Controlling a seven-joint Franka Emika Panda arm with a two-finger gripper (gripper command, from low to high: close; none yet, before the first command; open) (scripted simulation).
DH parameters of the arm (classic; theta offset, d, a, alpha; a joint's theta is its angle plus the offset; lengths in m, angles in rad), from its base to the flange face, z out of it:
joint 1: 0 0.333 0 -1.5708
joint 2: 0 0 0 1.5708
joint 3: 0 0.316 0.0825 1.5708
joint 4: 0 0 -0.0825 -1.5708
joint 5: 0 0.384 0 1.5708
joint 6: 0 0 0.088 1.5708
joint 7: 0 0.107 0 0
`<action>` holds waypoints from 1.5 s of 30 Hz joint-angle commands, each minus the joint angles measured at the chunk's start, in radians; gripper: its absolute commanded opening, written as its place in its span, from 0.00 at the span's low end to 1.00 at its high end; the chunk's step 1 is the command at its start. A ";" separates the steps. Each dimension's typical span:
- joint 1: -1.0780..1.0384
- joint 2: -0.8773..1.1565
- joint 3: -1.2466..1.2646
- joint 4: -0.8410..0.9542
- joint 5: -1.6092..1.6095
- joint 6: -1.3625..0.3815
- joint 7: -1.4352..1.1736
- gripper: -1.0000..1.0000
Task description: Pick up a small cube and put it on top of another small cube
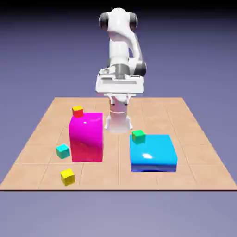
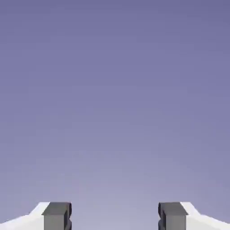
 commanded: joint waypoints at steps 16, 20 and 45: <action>-0.155 0.580 -0.198 0.482 0.119 -0.673 -0.072 0.50; -0.194 0.725 -0.248 0.603 0.148 -0.841 -0.090 0.50; -0.366 1.478 -0.501 1.096 0.321 -1.607 -0.198 0.50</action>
